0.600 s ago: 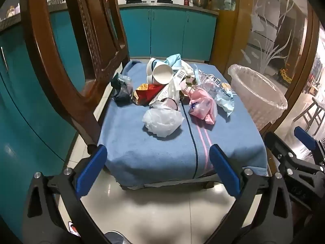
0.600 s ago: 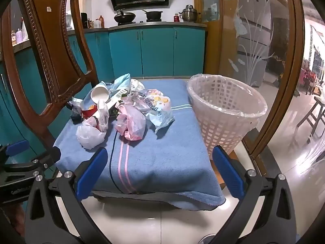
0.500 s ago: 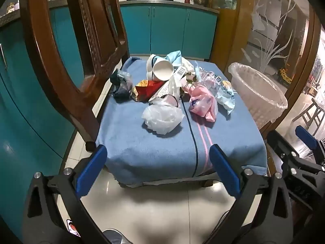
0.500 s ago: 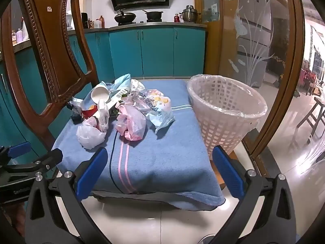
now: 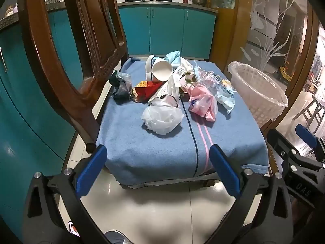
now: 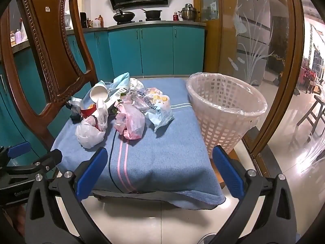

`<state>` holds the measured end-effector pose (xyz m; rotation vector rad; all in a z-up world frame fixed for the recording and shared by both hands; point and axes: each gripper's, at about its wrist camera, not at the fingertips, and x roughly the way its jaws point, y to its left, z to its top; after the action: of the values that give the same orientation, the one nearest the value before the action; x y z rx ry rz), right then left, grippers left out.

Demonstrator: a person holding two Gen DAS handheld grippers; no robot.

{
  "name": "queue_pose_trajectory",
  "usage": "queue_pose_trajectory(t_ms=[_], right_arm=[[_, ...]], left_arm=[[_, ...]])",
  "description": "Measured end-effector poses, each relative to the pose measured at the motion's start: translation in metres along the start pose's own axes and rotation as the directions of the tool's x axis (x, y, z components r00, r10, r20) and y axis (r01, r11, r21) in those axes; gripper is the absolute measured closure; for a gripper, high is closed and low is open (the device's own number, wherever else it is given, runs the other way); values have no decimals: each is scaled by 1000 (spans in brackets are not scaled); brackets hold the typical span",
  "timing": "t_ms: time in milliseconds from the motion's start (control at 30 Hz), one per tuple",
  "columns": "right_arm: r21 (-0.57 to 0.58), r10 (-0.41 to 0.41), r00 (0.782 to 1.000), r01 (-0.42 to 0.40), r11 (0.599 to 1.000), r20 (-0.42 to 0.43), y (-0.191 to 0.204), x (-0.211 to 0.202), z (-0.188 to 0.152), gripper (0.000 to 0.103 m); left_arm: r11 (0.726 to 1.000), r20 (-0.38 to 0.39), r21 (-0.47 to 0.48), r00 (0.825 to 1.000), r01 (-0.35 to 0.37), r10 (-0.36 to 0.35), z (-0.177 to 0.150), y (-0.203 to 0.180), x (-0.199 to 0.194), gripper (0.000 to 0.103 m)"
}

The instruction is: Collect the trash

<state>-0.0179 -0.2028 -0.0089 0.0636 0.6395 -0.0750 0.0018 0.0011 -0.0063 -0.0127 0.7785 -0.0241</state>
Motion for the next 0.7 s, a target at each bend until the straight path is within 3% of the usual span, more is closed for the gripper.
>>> queue_pose_trajectory(t_ms=[700], right_arm=[[2,-5,1000,5,1000,-3,-1,1,-1,3]], left_arm=[[1000,-6,0,1000,-6,6,1,3,3,3]])
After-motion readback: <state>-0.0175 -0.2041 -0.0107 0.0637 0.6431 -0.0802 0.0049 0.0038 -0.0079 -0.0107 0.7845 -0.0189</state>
